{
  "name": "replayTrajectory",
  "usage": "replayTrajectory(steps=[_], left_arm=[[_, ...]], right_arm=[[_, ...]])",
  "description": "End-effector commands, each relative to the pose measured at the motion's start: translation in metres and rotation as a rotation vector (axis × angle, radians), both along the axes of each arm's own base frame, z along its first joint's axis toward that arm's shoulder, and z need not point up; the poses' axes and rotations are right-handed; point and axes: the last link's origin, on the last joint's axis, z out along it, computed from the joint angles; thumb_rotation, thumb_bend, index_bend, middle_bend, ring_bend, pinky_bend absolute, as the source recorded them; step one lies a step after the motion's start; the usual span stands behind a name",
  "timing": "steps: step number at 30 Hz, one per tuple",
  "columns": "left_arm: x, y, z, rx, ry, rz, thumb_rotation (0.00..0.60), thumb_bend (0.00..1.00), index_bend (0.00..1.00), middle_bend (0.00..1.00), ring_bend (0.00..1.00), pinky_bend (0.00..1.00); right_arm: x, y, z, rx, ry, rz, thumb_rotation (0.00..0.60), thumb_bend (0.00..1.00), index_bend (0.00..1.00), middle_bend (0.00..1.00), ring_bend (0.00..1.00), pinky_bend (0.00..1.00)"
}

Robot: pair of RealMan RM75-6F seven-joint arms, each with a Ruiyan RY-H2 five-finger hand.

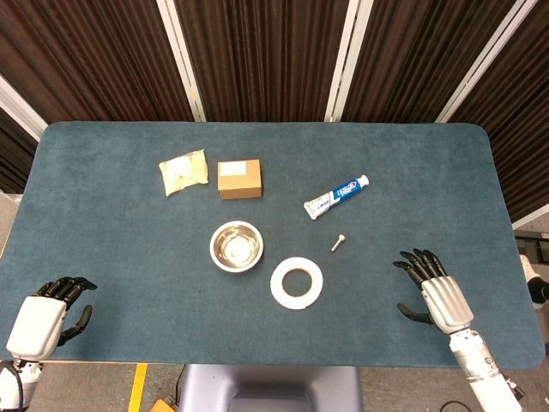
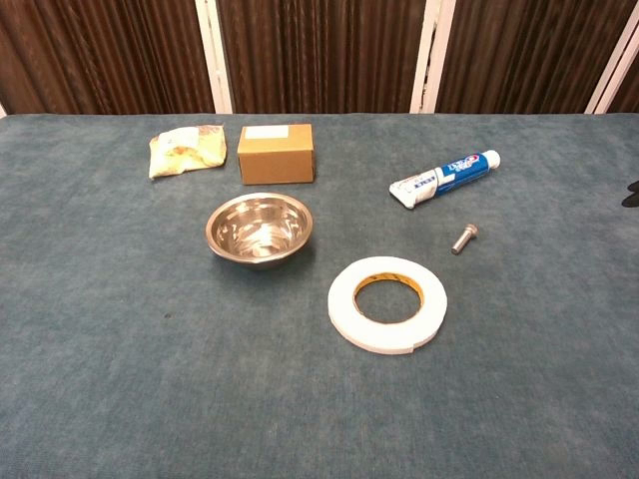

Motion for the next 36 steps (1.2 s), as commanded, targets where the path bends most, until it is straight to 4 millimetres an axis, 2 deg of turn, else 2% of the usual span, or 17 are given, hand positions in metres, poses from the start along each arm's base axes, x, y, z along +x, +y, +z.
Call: replayTrajectory(steps=[1, 6, 10, 12, 15, 17, 20, 24, 30, 36], left_arm=[[0.0, 0.0, 0.0, 0.0, 0.005, 0.004, 0.6, 0.45, 0.38, 0.36, 0.32, 0.43], [0.0, -0.001, 0.001, 0.0, -0.003, 0.006, 0.6, 0.46, 0.38, 0.36, 0.32, 0.43], [-0.001, -0.001, 0.002, 0.004, -0.004, 0.009, 0.6, 0.45, 0.38, 0.36, 0.32, 0.43], [-0.002, -0.001, 0.003, 0.004, -0.007, 0.015, 0.6, 0.45, 0.38, 0.36, 0.32, 0.43], [-0.003, 0.0, 0.003, 0.004, -0.005, 0.021, 0.6, 0.45, 0.38, 0.36, 0.32, 0.43], [-0.003, -0.001, 0.004, 0.007, -0.003, 0.021, 0.6, 0.45, 0.38, 0.36, 0.32, 0.43], [-0.002, -0.001, 0.004, 0.008, -0.002, 0.02, 0.6, 0.45, 0.38, 0.36, 0.32, 0.43], [0.0, -0.004, 0.007, 0.022, 0.0, 0.014, 0.6, 0.45, 0.38, 0.36, 0.32, 0.43], [-0.002, -0.003, 0.01, 0.033, -0.005, 0.027, 0.6, 0.45, 0.38, 0.37, 0.33, 0.43], [-0.002, -0.004, 0.012, 0.041, -0.011, 0.024, 0.6, 0.45, 0.38, 0.37, 0.33, 0.43]], right_arm=[[0.0, 0.0, 0.0, 0.003, -0.001, -0.002, 0.6, 0.32, 0.31, 0.2, 0.02, 0.08], [0.001, -0.002, -0.003, 0.012, 0.0, 0.003, 0.6, 0.32, 0.31, 0.2, 0.02, 0.08], [0.007, -0.016, -0.005, 0.008, 0.029, 0.029, 0.6, 0.32, 0.32, 0.2, 0.03, 0.1], [0.013, -0.029, -0.007, 0.006, 0.045, 0.046, 0.6, 0.32, 0.34, 0.27, 0.09, 0.26], [0.023, -0.047, -0.01, 0.009, 0.074, 0.072, 0.6, 0.32, 0.4, 0.44, 0.28, 0.62], [0.028, -0.057, -0.014, 0.017, 0.105, 0.091, 0.6, 0.33, 0.45, 0.53, 0.4, 0.72], [0.03, -0.062, -0.016, 0.023, 0.118, 0.097, 0.6, 0.36, 0.48, 0.6, 0.49, 0.78], [0.048, -0.098, -0.037, 0.067, 0.192, 0.126, 0.6, 0.45, 0.52, 0.69, 0.58, 0.87], [0.056, -0.124, -0.057, 0.087, 0.264, 0.137, 0.6, 0.54, 0.57, 0.72, 0.63, 0.93], [0.063, -0.135, -0.072, 0.116, 0.301, 0.15, 0.6, 0.55, 0.58, 0.74, 0.63, 0.94]])
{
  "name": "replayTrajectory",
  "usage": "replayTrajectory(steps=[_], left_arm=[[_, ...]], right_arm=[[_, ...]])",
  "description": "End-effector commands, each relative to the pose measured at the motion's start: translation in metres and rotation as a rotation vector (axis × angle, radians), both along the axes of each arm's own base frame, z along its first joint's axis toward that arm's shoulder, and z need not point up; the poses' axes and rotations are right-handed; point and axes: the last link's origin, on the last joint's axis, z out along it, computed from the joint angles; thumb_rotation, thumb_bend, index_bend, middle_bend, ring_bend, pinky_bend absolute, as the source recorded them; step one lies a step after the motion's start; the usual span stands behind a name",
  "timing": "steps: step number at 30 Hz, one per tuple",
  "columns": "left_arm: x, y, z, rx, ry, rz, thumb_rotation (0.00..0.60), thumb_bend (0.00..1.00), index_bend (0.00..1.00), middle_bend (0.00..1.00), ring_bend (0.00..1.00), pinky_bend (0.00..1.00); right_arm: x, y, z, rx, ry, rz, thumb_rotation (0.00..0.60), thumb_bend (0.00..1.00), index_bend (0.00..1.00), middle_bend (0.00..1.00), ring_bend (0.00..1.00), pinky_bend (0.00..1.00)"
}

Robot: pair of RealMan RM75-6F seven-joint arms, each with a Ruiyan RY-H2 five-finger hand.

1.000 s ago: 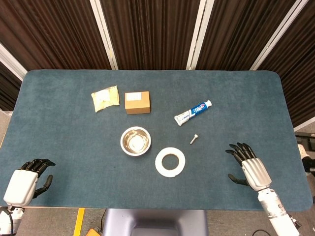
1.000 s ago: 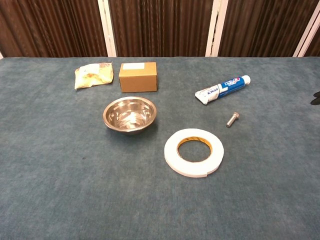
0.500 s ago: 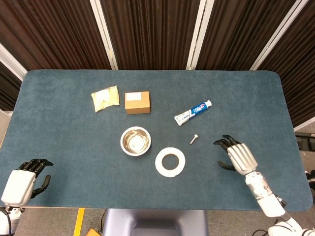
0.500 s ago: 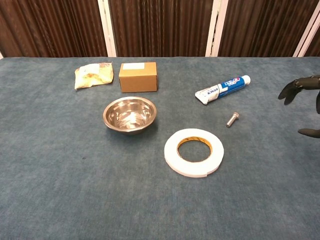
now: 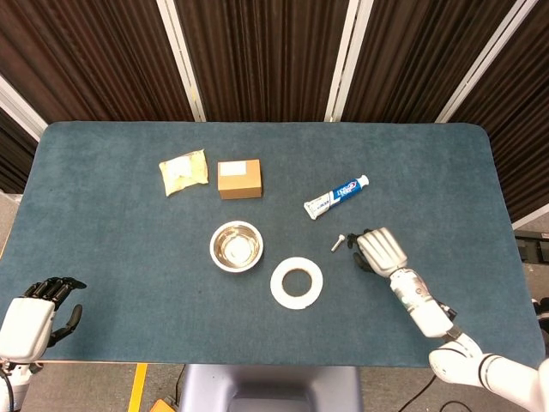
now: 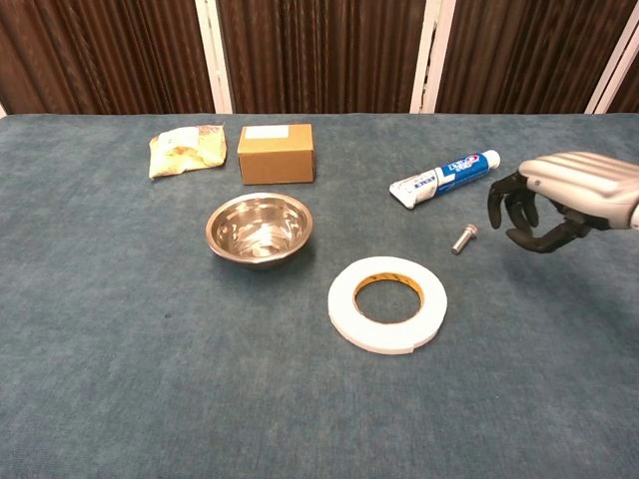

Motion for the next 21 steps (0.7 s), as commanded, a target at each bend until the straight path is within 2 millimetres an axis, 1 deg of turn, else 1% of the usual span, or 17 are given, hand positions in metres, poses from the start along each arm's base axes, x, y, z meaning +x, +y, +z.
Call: replayTrajectory(steps=[1, 9, 13, 16, 21], left_arm=[[0.0, 0.0, 0.001, 0.003, -0.002, 0.002, 0.6, 0.45, 0.38, 0.38, 0.33, 0.43], [-0.001, 0.0, 0.004, 0.012, -0.009, 0.005, 0.6, 0.45, 0.38, 0.38, 0.33, 0.43], [-0.001, 0.0, 0.005, 0.015, -0.009, 0.004, 0.6, 0.45, 0.38, 0.38, 0.33, 0.43], [-0.001, 0.0, 0.004, 0.015, -0.008, 0.005, 0.6, 0.45, 0.38, 0.38, 0.33, 0.43], [-0.001, 0.0, 0.005, 0.016, -0.009, 0.005, 0.6, 0.45, 0.38, 0.39, 0.33, 0.43]], right_arm=[[0.004, -0.003, -0.006, 0.009, 0.009, 0.005, 0.6, 0.55, 0.58, 0.74, 0.64, 0.94], [0.014, -0.009, -0.015, 0.005, 0.046, 0.032, 0.6, 0.55, 0.58, 0.76, 0.65, 0.96], [0.016, -0.012, -0.019, 0.0, 0.08, 0.039, 0.6, 0.55, 0.58, 0.78, 0.67, 0.98], [0.016, -0.014, -0.023, -0.004, 0.108, 0.042, 0.6, 0.55, 0.58, 0.82, 0.7, 1.0], [0.017, -0.016, -0.027, -0.01, 0.133, 0.04, 0.6, 0.55, 0.6, 0.89, 0.76, 1.0]])
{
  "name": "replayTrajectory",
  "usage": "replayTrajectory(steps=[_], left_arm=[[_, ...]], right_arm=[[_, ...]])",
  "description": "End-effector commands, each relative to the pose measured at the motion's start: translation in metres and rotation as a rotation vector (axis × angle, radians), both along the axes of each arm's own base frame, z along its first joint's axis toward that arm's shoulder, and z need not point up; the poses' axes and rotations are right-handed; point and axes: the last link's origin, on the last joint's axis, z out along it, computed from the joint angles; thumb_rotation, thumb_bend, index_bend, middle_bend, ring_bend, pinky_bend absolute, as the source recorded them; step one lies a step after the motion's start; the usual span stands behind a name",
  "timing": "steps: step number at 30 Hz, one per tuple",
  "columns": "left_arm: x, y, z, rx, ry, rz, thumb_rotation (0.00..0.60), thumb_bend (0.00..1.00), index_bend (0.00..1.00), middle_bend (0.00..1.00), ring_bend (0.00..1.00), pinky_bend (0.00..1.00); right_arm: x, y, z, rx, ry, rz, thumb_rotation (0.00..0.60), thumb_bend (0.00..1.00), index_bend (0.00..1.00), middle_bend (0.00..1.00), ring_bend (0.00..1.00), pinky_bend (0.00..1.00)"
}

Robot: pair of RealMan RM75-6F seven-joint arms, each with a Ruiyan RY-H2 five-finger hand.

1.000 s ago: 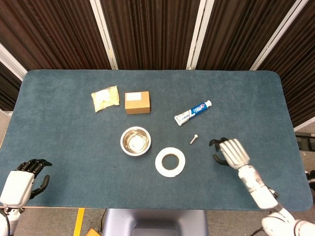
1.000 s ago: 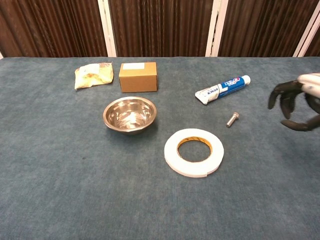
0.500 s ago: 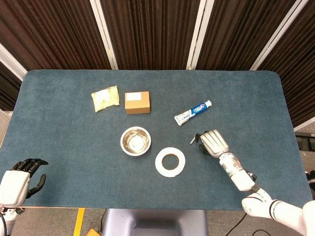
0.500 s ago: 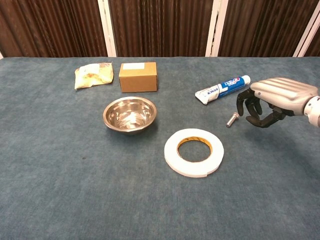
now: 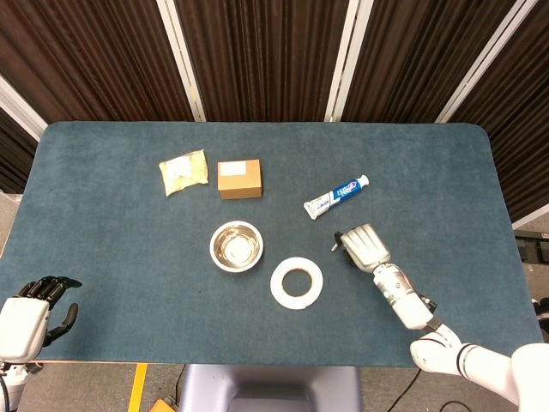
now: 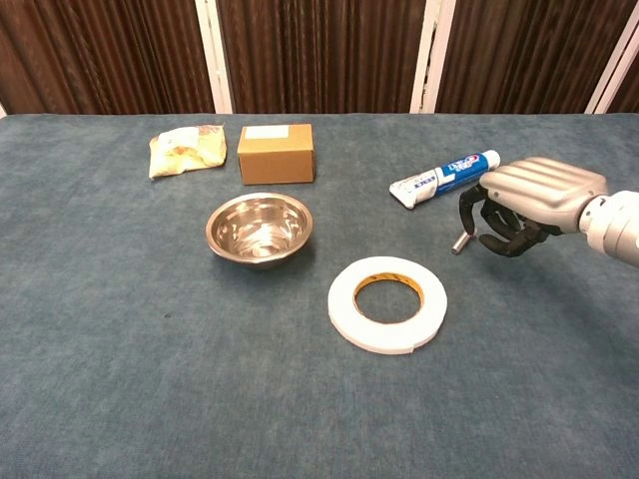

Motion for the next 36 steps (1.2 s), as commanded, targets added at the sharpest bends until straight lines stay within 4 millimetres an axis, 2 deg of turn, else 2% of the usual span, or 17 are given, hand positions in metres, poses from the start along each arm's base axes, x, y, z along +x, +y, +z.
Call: replayTrajectory(steps=[1, 7, 19, 36], left_arm=[[0.0, 0.0, 0.0, 0.0, 0.0, 0.001, 0.6, 0.45, 0.38, 0.39, 0.33, 0.43], [0.0, 0.0, 0.0, 0.001, 0.0, 0.0, 0.6, 0.45, 0.38, 0.39, 0.33, 0.43], [0.0, 0.0, 0.002, 0.009, -0.002, 0.002, 0.6, 0.45, 0.38, 0.39, 0.33, 0.43], [0.0, 0.0, 0.003, 0.014, -0.004, 0.002, 0.6, 0.46, 0.38, 0.4, 0.33, 0.43]], right_arm=[[0.001, -0.002, -0.003, -0.002, 0.011, -0.001, 0.6, 0.55, 0.6, 0.9, 0.76, 1.0], [0.001, -0.005, -0.006, 0.0, 0.024, -0.007, 0.6, 0.54, 0.59, 0.92, 0.78, 1.0], [0.01, -0.008, -0.015, -0.002, 0.052, 0.021, 0.6, 0.45, 0.58, 0.92, 0.78, 1.0], [0.013, -0.008, -0.022, -0.006, 0.095, 0.039, 0.6, 0.43, 0.58, 0.92, 0.78, 1.0]])
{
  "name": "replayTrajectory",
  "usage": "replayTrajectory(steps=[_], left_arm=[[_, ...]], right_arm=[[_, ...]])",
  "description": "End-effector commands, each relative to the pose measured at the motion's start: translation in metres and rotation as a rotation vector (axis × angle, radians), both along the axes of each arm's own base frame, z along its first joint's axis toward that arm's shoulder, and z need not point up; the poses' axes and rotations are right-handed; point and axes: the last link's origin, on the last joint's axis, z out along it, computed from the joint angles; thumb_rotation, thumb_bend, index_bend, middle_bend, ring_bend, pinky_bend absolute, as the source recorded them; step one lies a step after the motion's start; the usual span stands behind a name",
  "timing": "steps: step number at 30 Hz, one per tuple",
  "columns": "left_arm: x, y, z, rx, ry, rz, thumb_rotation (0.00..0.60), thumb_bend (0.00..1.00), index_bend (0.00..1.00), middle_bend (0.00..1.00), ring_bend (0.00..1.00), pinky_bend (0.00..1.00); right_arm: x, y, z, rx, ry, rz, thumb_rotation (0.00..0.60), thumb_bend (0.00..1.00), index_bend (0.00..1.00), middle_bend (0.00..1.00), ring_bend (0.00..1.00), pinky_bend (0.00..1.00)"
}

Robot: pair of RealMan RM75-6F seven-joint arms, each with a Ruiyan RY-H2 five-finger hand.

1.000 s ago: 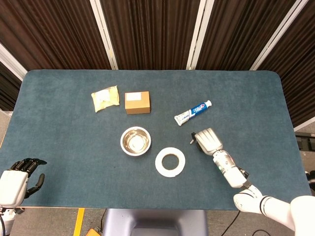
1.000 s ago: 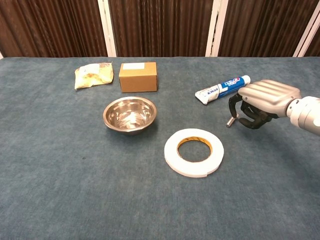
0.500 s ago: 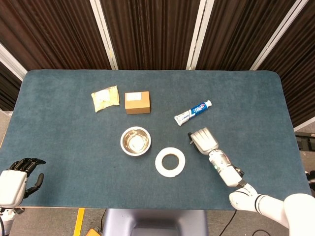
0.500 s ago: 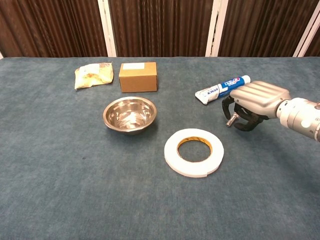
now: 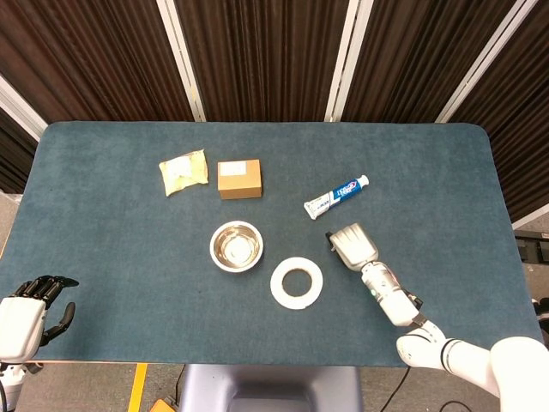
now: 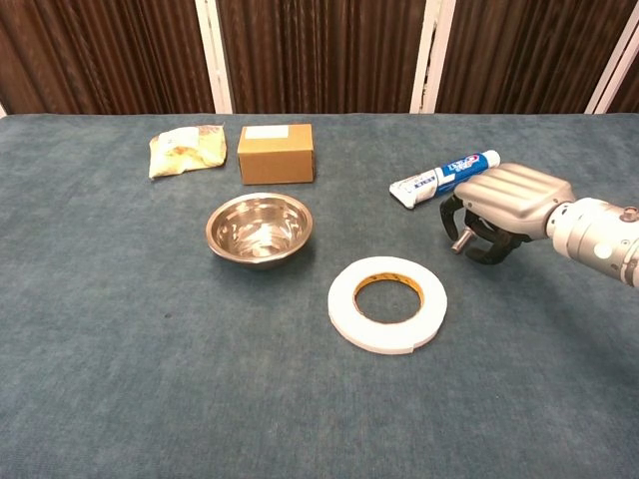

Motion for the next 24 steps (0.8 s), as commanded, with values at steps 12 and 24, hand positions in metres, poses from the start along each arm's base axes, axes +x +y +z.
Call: replayTrajectory(steps=[12, 24], left_arm=[[0.0, -0.0004, 0.0011, 0.005, -0.003, 0.0, 0.6, 0.45, 0.38, 0.4, 0.33, 0.43], [-0.0001, 0.0, 0.0018, 0.008, -0.004, 0.002, 0.6, 0.45, 0.38, 0.4, 0.33, 0.43]], right_arm=[[0.0034, -0.0009, -0.0045, -0.021, 0.049, 0.025, 0.6, 0.43, 0.59, 0.92, 0.78, 1.0], [0.0038, -0.0014, -0.0083, -0.03, 0.082, 0.038, 0.6, 0.44, 0.63, 0.93, 0.79, 1.0]])
